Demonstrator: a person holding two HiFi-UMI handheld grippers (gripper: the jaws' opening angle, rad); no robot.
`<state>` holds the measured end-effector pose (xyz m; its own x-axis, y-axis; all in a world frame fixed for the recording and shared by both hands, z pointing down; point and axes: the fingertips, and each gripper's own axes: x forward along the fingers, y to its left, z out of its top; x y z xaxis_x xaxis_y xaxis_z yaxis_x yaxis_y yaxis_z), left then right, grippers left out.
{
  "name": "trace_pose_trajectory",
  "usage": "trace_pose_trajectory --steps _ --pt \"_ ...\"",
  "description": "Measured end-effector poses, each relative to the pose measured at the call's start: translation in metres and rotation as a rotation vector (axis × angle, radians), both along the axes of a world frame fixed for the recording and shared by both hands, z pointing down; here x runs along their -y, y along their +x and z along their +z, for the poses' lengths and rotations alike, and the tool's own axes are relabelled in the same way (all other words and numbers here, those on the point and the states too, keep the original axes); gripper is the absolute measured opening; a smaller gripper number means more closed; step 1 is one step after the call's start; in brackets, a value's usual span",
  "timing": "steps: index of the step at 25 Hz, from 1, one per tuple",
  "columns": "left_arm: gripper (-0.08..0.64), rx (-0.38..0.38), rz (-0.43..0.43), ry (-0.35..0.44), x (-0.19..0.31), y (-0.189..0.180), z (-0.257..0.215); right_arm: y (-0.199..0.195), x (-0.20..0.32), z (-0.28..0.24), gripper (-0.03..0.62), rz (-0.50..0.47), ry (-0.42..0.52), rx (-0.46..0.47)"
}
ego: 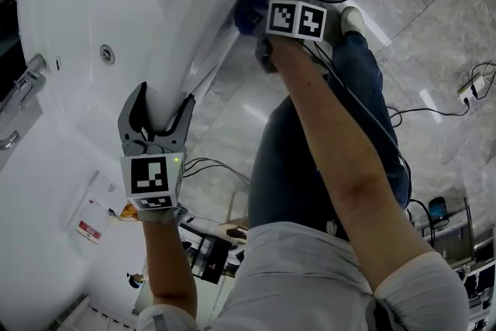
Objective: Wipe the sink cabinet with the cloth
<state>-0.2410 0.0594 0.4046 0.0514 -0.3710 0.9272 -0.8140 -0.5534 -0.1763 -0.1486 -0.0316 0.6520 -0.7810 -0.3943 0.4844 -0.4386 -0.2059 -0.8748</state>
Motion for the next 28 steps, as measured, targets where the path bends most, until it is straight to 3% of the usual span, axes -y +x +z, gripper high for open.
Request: trace_pose_trajectory --steps 13,20,28 --pt "0.335 -0.001 0.008 0.006 -0.002 -0.003 0.001 -0.023 -0.012 -0.039 0.1 -0.056 0.089 0.093" --pt "0.336 -0.016 0.005 0.003 -0.001 0.0 0.0 -0.041 -0.03 -0.075 0.097 -0.173 0.193 0.101" --pt "0.336 -0.03 0.009 0.015 -0.002 0.001 0.001 -0.037 -0.036 -0.108 0.094 -0.156 0.229 0.179"
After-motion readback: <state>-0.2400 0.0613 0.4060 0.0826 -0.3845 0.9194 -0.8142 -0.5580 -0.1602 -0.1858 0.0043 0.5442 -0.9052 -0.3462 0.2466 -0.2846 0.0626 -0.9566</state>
